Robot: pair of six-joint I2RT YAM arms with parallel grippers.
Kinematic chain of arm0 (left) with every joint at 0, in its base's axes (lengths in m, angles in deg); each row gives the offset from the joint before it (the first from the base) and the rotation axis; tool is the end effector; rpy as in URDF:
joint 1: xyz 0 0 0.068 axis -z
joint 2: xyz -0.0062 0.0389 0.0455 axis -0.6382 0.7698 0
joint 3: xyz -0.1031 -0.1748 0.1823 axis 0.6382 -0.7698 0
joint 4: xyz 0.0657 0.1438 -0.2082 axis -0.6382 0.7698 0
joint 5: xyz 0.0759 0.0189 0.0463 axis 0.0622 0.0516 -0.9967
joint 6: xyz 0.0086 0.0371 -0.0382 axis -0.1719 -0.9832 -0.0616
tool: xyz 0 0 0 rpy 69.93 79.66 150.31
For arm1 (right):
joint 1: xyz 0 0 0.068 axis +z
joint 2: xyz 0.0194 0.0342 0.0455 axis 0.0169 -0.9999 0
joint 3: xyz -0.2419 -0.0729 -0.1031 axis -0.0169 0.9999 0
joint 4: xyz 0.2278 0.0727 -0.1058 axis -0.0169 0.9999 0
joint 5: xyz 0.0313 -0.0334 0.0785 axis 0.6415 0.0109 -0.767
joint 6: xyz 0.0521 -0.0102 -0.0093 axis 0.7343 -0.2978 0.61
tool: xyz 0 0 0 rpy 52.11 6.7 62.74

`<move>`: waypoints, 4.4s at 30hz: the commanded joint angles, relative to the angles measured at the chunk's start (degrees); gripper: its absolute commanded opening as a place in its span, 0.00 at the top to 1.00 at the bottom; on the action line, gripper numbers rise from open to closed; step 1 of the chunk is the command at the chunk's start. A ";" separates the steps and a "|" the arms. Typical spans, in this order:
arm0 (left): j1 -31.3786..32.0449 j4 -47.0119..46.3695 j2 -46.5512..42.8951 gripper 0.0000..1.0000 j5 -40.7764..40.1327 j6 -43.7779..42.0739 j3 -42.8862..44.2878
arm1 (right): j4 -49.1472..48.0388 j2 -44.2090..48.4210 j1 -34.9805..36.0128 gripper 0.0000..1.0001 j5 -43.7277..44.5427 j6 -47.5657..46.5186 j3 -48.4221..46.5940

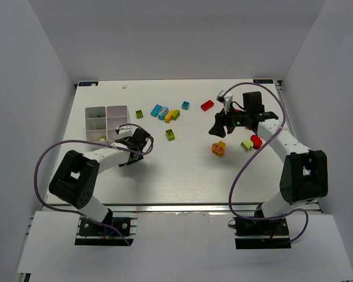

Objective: Sort the legos into containers by color

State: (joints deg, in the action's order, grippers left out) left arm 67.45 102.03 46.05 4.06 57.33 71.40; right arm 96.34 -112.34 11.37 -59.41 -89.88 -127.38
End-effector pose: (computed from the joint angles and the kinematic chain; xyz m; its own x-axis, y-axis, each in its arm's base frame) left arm 0.2471 -0.1063 0.1526 -0.7499 -0.2447 -0.6147 -0.4382 0.8798 0.1842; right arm 0.3283 0.0959 0.2682 -0.3443 -0.3742 -0.8611 -0.8450 0.5233 0.1104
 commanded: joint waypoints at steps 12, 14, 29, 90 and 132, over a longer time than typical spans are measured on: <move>-0.81 -3.40 1.15 0.57 -2.67 -0.04 0.37 | 0.33 2.70 -0.39 0.36 -1.72 -0.75 -3.06; -0.72 -4.01 -0.52 0.71 -1.79 -0.30 -0.25 | 0.41 2.96 -0.30 0.36 -1.90 -0.83 -2.71; -9.22 4.33 -22.68 1.00 18.41 -8.20 5.44 | 2.17 4.11 0.32 1.00 -2.87 -4.17 -0.34; -33.59 -0.15 -31.63 0.31 47.43 -10.85 3.45 | 28.44 1.03 -5.30 0.11 29.31 -29.93 -3.24; -33.59 1.08 -37.09 0.07 51.91 -7.16 -0.34 | 40.32 -22.69 -16.12 0.11 16.29 -108.24 -13.52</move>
State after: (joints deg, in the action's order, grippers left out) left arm 34.12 103.59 9.07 54.83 49.87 69.36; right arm 137.93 -134.46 -5.37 -43.41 -180.15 -140.58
